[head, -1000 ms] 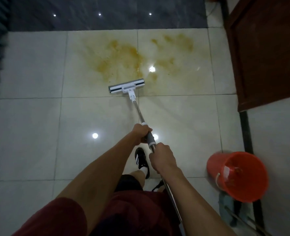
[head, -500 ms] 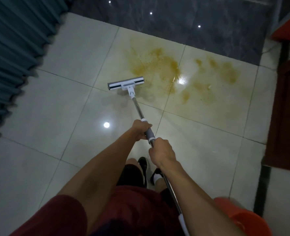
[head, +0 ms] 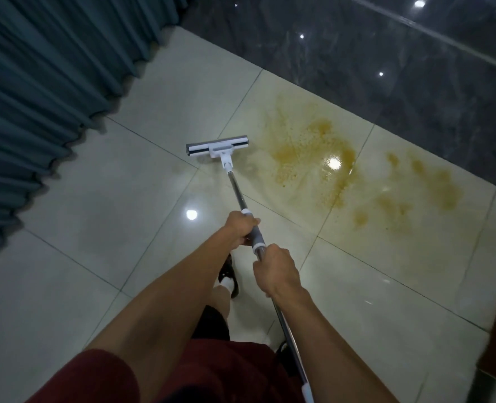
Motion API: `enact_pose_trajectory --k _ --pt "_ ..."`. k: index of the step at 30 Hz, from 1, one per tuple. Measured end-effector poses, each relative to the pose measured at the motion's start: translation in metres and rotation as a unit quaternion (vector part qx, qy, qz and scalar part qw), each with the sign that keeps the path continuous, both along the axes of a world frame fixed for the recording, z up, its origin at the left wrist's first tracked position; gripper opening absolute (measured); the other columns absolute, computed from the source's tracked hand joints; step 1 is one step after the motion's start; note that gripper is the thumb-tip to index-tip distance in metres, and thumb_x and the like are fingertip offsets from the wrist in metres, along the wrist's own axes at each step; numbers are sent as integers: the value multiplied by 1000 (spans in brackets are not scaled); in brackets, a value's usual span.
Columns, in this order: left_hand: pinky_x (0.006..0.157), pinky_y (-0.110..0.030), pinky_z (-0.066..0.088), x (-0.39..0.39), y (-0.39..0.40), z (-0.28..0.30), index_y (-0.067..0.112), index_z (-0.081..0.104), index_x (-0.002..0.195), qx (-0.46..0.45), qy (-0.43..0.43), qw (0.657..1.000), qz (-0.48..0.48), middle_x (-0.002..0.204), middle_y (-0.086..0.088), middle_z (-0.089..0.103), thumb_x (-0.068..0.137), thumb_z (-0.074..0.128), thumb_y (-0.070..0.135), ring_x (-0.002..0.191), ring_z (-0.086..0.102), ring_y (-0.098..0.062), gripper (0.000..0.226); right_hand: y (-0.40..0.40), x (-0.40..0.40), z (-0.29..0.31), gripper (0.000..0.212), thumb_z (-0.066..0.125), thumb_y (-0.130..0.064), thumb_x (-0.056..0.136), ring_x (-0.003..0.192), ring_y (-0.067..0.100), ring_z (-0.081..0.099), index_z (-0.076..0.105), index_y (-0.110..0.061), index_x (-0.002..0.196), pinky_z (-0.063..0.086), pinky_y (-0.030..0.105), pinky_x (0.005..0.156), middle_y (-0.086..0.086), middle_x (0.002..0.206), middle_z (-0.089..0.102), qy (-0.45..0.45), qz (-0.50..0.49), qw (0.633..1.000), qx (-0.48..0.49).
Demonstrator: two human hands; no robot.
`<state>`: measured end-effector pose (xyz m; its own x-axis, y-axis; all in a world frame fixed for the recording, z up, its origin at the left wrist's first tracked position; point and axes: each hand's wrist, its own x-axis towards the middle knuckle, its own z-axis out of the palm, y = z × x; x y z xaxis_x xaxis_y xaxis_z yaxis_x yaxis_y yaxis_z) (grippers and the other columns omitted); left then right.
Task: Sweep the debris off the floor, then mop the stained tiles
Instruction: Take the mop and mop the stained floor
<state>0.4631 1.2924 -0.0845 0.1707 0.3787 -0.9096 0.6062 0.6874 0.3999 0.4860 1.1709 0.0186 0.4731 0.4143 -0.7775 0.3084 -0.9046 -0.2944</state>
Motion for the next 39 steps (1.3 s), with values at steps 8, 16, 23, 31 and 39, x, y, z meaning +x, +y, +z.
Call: enact_pose_trajectory --k 8,16,23,31,39 --pt "84 -58 57 22 118 1 1 55 99 -7 -1 1000 -14 113 -28 65 92 68 6 100 67 -44 15 117 19 1 14 57 -17 95 77 24 63 62 -12 107 51 31 63 5 98 64 -9 -16 1000 -10" --pt "77 -50 59 100 201 6 -7 57 116 13 -9 999 -31 113 -29 65 94 66 7 100 68 -43 28 204 92 -6 18 54 -13 98 83 27 62 63 -10 113 43 29 64 10 110 65 -20 -28 999 -11" --pt "80 -55 58 163 273 -7 -10 57 114 36 -15 998 -58 110 -32 65 93 65 4 98 68 -46 26 273 147 -27 13 54 -13 96 60 17 47 62 -12 106 28 25 46 4 91 56 -48 -36 998 14" --pt "82 -55 58 210 368 -55 -13 60 113 30 -44 993 -109 111 -34 65 95 63 5 101 66 -48 26 372 180 -70 3 57 -16 94 72 24 56 59 -16 98 35 26 54 4 91 59 -49 -113 992 11" --pt "55 -40 57 212 411 -76 -6 60 99 -31 -10 997 -76 86 -24 68 89 68 2 72 72 -35 15 415 169 -97 17 60 -21 94 68 21 53 48 -21 81 39 28 58 -6 69 41 -48 -172 984 -22"
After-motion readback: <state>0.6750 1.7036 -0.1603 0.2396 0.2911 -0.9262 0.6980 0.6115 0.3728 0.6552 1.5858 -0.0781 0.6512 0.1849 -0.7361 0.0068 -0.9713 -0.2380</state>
